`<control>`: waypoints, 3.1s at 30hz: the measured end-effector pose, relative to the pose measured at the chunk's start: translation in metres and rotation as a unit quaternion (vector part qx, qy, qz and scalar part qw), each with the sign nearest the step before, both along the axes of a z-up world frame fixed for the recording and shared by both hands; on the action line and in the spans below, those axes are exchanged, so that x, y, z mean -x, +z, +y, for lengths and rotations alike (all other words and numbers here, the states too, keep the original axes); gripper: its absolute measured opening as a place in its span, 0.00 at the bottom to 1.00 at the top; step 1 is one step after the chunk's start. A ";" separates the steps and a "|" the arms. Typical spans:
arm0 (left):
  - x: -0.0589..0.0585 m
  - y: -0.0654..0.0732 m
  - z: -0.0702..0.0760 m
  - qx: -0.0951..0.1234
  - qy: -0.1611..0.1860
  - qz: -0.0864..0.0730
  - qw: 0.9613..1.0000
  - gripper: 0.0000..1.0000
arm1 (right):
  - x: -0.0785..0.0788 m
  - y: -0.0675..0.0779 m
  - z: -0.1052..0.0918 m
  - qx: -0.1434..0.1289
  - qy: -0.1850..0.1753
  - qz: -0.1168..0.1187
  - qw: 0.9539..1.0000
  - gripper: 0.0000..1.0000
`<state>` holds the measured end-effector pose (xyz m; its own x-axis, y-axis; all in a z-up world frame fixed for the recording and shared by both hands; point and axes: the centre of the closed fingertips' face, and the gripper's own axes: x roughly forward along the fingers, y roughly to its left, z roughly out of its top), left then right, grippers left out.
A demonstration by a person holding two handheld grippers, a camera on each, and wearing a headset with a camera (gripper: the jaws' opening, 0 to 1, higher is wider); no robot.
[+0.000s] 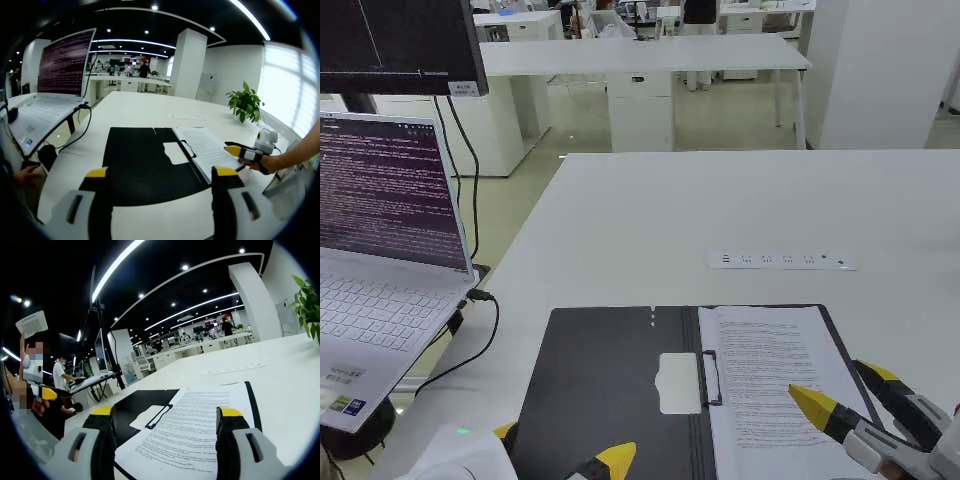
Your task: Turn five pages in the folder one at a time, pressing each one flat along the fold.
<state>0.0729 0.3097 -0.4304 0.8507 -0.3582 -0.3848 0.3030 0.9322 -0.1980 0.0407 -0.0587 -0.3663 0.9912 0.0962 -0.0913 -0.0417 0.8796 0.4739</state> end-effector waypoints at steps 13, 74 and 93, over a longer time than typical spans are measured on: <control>0.002 0.005 0.012 -0.002 0.011 -0.018 1.000 0.82 | 0.017 -0.022 0.035 0.094 0.054 0.068 0.992 0.77; 0.013 -0.004 0.003 -0.020 -0.042 0.003 0.999 0.96 | 0.023 -0.039 0.083 0.146 0.133 0.076 0.977 1.00; 0.007 -0.004 -0.009 -0.019 -0.052 -0.001 0.998 0.96 | 0.016 -0.042 0.079 0.140 0.121 0.073 0.980 1.00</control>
<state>0.0661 0.3009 -0.4346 0.8100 -0.4303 -0.3983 0.3997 0.9023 -0.1617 0.0248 0.0207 -0.4086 0.9167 0.2780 -0.2870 -0.2150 0.9486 0.2321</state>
